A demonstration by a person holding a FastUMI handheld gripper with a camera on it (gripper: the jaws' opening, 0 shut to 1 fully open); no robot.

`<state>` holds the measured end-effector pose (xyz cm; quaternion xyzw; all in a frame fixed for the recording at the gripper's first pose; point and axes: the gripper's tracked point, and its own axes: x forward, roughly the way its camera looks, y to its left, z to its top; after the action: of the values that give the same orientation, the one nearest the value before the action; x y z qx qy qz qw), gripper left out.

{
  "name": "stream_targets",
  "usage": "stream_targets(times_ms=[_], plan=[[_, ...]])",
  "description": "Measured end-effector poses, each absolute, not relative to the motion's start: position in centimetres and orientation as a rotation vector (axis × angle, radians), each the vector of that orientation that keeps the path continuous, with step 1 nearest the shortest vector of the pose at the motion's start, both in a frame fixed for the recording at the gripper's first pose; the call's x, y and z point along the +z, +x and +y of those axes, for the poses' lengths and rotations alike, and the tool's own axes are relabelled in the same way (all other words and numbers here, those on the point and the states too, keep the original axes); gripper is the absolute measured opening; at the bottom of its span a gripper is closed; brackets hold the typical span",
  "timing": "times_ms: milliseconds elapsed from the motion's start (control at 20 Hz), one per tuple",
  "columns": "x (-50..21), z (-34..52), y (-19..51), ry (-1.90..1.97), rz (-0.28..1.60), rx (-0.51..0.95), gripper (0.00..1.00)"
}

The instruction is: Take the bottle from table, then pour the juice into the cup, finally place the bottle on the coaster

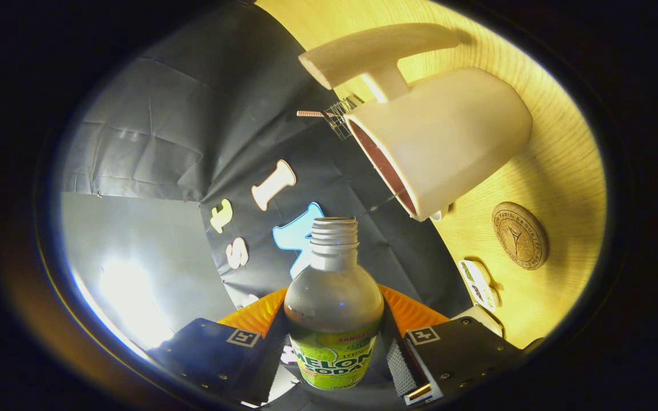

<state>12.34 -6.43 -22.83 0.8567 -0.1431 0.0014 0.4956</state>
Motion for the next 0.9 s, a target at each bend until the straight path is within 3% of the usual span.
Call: stream_targets(times_ms=[900], plan=[[-22.99, -7.37, 12.42, 2.064, -0.358, -0.004, 0.78]])
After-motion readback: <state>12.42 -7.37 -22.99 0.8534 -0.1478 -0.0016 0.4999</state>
